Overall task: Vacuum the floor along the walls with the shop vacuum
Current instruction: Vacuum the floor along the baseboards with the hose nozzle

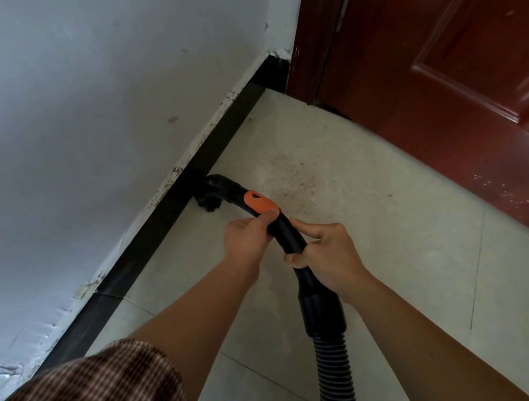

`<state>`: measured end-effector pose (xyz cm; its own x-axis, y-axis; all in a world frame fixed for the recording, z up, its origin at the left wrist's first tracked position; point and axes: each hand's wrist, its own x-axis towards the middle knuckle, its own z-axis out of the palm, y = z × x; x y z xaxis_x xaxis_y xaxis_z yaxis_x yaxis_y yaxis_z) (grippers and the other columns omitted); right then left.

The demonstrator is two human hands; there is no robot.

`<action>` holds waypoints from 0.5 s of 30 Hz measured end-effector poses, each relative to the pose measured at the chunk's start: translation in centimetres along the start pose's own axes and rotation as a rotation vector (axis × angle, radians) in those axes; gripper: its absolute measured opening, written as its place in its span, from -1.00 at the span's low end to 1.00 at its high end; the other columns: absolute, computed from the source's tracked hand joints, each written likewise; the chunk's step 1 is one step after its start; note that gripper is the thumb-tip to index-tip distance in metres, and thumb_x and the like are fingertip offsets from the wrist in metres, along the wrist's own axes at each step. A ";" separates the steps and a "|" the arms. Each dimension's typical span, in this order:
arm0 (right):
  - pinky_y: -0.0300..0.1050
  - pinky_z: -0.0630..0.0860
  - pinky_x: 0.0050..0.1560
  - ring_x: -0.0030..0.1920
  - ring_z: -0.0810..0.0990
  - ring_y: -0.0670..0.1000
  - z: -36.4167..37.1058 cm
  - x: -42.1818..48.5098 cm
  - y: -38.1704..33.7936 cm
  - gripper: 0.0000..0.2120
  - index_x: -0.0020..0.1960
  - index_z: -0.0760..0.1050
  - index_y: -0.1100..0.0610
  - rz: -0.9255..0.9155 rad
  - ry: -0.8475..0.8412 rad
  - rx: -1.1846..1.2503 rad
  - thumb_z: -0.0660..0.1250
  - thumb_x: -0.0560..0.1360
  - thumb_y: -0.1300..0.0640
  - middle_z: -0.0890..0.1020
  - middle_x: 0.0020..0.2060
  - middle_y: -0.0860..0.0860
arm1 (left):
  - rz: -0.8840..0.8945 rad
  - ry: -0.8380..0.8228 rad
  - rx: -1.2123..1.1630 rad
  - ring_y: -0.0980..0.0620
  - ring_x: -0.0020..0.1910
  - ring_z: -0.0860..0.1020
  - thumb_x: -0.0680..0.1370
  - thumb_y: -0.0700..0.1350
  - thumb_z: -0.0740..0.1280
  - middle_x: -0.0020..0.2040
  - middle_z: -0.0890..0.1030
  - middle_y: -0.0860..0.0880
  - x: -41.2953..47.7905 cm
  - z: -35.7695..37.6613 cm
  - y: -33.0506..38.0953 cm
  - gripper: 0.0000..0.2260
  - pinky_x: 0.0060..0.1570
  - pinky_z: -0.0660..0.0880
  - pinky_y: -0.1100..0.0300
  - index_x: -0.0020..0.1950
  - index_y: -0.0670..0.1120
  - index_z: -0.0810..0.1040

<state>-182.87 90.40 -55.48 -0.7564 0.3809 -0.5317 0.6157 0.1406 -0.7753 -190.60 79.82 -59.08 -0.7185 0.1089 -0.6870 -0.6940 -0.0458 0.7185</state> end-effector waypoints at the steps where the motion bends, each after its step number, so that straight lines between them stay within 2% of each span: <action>1: -0.38 0.47 -0.27 -0.17 0.68 -0.08 0.0 0.1 -0.1 -0.40 0.33 0.55 0.00 -0.003 0.010 -0.010 0.51 0.36 0.36 0.67 0.14 -0.03 | 0.001 -0.006 -0.005 0.05 -0.24 0.66 0.47 -0.17 0.47 -0.29 0.66 -0.07 0.1 0.1 0.1 -0.83 -0.30 0.52 0.31 -0.28 -0.20 0.59; 5: -0.50 0.37 -0.42 -0.31 0.59 -0.16 0.2 0.3 -0.4 -0.41 0.34 0.54 -0.01 -0.007 0.065 -0.033 0.52 0.37 0.33 0.71 0.01 0.07 | 0.010 -0.035 -0.020 0.05 -0.23 0.67 0.48 -0.18 0.46 -0.26 0.66 -0.09 0.7 0.3 0.6 -0.84 -0.27 0.54 0.33 -0.26 -0.20 0.60; 9: -0.48 0.37 -0.44 -0.44 0.57 -0.21 0.0 0.1 -0.5 -0.41 0.32 0.55 -0.03 0.008 0.095 -0.044 0.53 0.36 0.33 0.65 -0.29 -0.06 | 0.012 -0.071 -0.030 0.06 -0.20 0.67 0.49 -0.19 0.45 -0.22 0.68 -0.10 0.7 0.7 0.6 -0.88 -0.20 0.57 0.32 -0.22 -0.20 0.62; 12: -0.42 0.38 -0.40 -0.42 0.57 -0.17 -0.8 -0.4 -0.5 -0.41 0.33 0.55 -0.04 0.018 0.106 -0.078 0.53 0.36 0.32 0.63 -0.33 -0.08 | 0.002 -0.099 -0.043 0.09 -0.21 0.67 0.50 -0.19 0.44 -0.22 0.68 -0.09 0.4 1.3 0.3 -0.89 -0.24 0.56 0.36 -0.20 -0.20 0.62; 15: -0.36 0.40 -0.35 -0.39 0.58 -0.14 -1.7 -1.0 -0.4 -0.40 0.33 0.55 -0.05 0.026 0.115 -0.090 0.53 0.36 0.32 0.66 -0.35 -0.05 | -0.012 -0.122 -0.058 0.06 -0.16 0.67 0.51 -0.19 0.44 -0.19 0.68 -0.10 -0.1 2.1 -0.1 -0.91 -0.19 0.58 0.35 -0.17 -0.20 0.63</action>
<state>-182.03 91.52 -54.08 -0.7129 0.4873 -0.5043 0.6560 0.2091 -0.7252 -190.33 81.92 -58.86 -0.7017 0.2298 -0.6744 -0.7064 -0.1006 0.7007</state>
